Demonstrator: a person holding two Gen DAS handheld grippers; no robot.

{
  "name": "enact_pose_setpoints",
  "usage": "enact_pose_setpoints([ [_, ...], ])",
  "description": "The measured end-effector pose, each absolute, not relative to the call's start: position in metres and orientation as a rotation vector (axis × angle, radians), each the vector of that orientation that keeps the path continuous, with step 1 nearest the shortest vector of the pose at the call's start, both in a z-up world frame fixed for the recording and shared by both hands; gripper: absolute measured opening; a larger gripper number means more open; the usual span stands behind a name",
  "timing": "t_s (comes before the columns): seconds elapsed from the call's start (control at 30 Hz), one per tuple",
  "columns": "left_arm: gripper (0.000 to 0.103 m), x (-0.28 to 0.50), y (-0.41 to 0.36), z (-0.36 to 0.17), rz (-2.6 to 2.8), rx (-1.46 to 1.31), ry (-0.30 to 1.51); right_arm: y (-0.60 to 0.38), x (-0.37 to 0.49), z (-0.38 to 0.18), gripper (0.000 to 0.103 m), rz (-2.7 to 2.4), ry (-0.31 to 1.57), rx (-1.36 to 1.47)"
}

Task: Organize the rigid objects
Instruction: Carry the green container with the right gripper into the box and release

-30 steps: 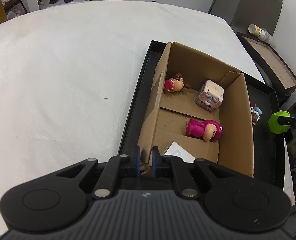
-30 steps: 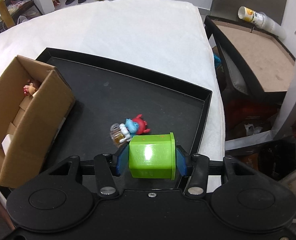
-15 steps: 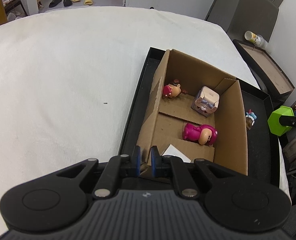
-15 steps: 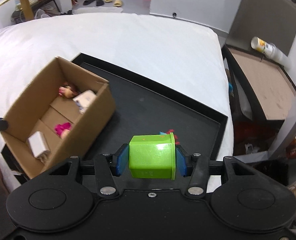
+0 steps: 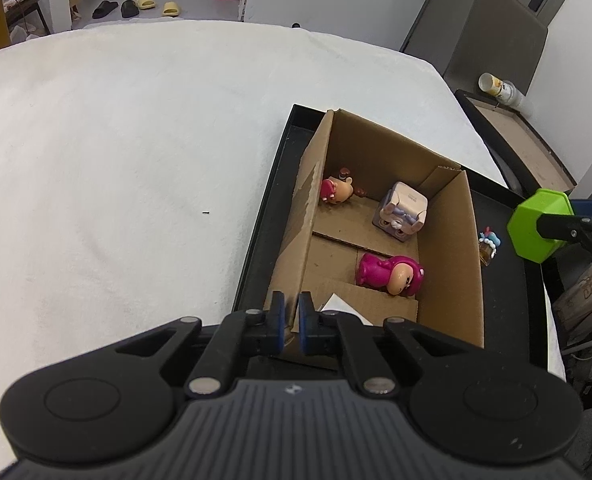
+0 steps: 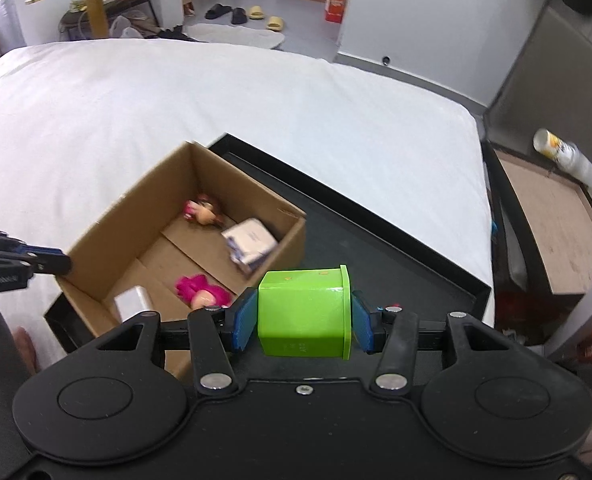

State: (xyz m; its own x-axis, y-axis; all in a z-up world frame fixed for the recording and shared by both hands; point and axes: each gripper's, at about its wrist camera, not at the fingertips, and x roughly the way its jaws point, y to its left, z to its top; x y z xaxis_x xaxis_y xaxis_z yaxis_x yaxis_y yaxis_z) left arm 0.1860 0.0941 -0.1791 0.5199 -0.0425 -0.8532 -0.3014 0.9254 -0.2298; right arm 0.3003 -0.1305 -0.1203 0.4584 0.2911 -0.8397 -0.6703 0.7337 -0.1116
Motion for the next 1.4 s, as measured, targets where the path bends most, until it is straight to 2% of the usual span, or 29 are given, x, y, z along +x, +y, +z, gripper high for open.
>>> enact_pose_setpoints([
  [0.53, 0.006, 0.192, 0.101, -0.186, 0.142, -0.417, 1.033, -0.06, 0.281, -0.132, 0.049, 0.712, 0.921, -0.486],
  [1.23, 0.008, 0.194, 0.112, -0.195, 0.109, -0.468, 1.042, -0.002, 0.287, -0.188, 0.049, 0.735, 0.977, -0.53],
  [1.4, 0.009, 0.195, 0.111, -0.195, 0.11, -0.466, 1.045, -0.001, 0.284, -0.187, 0.054, 0.767, 0.946, -0.524],
])
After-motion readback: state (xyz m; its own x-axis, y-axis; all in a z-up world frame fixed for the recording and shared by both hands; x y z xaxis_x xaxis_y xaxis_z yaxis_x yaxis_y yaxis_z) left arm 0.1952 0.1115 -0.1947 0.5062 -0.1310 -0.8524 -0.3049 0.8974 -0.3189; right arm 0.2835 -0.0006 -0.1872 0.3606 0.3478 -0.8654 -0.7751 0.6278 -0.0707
